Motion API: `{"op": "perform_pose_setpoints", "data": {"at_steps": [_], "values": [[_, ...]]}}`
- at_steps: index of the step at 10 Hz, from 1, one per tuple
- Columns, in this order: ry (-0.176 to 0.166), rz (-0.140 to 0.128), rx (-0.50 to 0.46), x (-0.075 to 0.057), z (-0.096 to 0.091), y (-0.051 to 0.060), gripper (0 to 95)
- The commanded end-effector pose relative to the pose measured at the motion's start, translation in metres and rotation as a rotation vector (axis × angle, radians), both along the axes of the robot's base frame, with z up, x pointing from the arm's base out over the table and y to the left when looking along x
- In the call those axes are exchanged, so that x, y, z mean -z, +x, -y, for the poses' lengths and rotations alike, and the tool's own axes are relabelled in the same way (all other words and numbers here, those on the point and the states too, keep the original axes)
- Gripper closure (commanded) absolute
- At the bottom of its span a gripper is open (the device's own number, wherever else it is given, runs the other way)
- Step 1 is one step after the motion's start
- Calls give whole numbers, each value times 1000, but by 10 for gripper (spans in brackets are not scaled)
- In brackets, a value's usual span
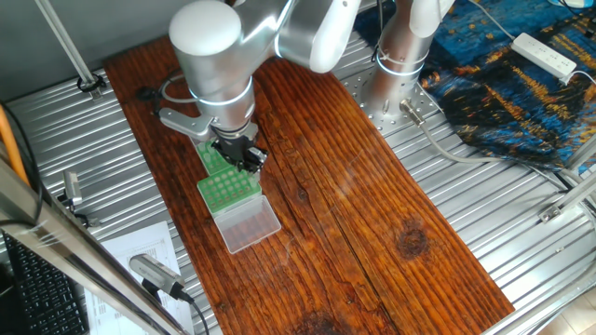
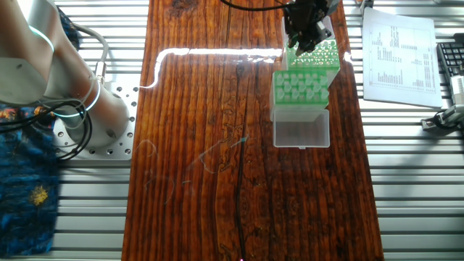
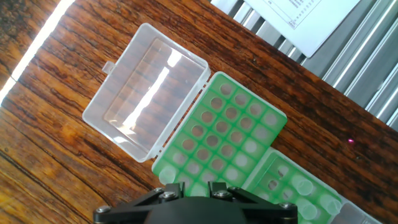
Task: Transfer all large pipette tips from one holder to another
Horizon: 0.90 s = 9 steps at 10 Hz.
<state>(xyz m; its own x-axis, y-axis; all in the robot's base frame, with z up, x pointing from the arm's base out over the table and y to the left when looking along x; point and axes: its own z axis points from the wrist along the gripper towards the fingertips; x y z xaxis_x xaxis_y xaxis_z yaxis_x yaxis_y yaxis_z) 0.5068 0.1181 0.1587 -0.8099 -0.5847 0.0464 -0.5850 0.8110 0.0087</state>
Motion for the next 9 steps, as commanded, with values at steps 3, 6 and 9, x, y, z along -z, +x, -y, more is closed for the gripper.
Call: {"op": "perform_pose_setpoints", "data": {"at_steps": [3,6,9], "values": [[3,-1,-11,4,2,-1,760],[4,1,-10,5,3,-2,760],[6,0,-14,8,3,-5,760]]}}
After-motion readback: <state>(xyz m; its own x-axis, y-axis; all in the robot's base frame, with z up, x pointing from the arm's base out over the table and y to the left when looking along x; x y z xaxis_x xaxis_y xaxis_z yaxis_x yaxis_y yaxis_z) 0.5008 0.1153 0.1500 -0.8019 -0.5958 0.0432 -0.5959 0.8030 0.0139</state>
